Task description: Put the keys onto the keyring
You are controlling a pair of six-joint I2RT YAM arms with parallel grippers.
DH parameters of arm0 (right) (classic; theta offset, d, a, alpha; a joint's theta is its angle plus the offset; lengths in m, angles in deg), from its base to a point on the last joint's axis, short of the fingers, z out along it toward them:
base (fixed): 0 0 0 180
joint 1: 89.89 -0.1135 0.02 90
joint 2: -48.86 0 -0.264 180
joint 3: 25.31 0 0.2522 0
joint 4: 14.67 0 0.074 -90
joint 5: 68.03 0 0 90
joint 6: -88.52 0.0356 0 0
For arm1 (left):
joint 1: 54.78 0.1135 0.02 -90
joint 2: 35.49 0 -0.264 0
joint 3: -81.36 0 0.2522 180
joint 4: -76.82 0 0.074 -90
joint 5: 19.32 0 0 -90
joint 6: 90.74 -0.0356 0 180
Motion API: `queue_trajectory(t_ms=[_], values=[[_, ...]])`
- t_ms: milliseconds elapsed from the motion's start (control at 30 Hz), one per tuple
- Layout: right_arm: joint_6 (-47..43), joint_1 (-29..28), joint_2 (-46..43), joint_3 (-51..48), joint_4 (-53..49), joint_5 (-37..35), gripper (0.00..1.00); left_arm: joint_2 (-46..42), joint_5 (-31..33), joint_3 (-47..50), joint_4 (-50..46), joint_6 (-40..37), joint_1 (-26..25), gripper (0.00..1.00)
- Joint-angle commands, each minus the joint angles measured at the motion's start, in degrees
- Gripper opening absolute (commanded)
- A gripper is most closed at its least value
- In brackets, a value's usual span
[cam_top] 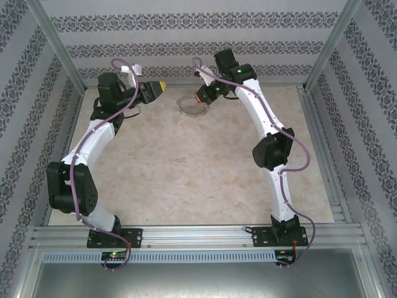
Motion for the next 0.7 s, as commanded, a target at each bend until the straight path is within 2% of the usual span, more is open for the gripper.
queue_trajectory(t_ms=[0, 433, 667], values=[[3.7, -0.2, 0.0, -1.0, 3.8, 2.8, 0.0, -1.9, 1.0, -0.3, 0.5, 0.7, 0.9, 0.42], [18.9, -9.9, -4.7, -27.4, 19.2, 0.2, 0.0, -3.5, 1.9, 2.5, 0.4, 1.6, 0.9, 0.42], [26.0, -12.9, -6.9, -34.7, 22.8, 1.1, 0.0, -3.9, 2.1, 4.0, 1.2, 3.1, 0.9, 0.42]])
